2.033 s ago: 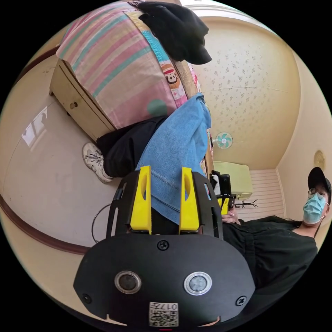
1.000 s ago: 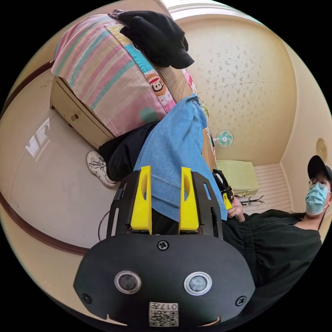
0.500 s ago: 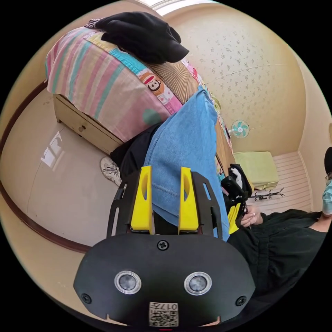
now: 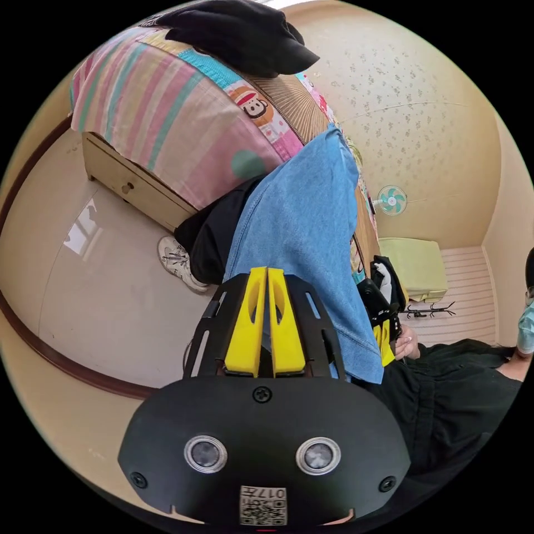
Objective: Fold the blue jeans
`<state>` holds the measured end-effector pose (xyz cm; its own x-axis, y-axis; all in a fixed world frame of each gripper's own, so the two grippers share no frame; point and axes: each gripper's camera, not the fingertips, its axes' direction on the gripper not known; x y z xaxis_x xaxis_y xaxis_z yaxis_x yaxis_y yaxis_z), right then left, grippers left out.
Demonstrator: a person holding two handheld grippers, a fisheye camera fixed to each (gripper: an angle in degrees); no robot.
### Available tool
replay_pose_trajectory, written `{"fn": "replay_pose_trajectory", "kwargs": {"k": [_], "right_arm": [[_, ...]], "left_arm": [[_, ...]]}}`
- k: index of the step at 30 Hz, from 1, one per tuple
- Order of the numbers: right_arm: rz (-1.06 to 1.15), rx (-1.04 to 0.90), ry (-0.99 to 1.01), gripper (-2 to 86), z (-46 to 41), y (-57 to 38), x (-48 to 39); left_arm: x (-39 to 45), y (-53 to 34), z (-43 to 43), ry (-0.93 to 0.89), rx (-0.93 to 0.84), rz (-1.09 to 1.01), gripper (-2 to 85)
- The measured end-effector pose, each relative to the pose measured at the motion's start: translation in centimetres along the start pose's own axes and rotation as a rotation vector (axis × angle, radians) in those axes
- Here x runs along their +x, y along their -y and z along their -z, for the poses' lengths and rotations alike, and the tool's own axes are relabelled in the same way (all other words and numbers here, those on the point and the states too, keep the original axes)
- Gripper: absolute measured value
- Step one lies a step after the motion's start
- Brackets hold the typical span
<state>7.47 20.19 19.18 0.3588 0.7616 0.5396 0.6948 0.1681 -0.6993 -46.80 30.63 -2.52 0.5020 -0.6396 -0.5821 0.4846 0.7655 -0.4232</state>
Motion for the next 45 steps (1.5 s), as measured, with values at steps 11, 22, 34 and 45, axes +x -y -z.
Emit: {"fn": "replay_pose_trajectory", "kwargs": {"k": [11,22,34,45], "right_arm": [[0.005,-0.009,0.009,1.2,-0.4,-0.2,0.5],[0.008,-0.009,0.001,1.0,-1.9,-0.7,0.4],[0.087,-0.132,-0.124,1.3,-6.9,-1.0,-1.3],[0.238,0.368,-0.226,7.3,0.1,-6.1,-3.9]], "left_arm": [[-0.8,-1.4,1.1,0.025,-0.106,0.025,5.7],[0.0,-2.3,1.2,-0.024,-0.095,-0.045,-0.1],[1.6,-2.4,4.7,-0.016,-0.154,-0.187,-0.6],[5.1,0.6,2.4,0.302,0.031,-0.028,5.9]]}}
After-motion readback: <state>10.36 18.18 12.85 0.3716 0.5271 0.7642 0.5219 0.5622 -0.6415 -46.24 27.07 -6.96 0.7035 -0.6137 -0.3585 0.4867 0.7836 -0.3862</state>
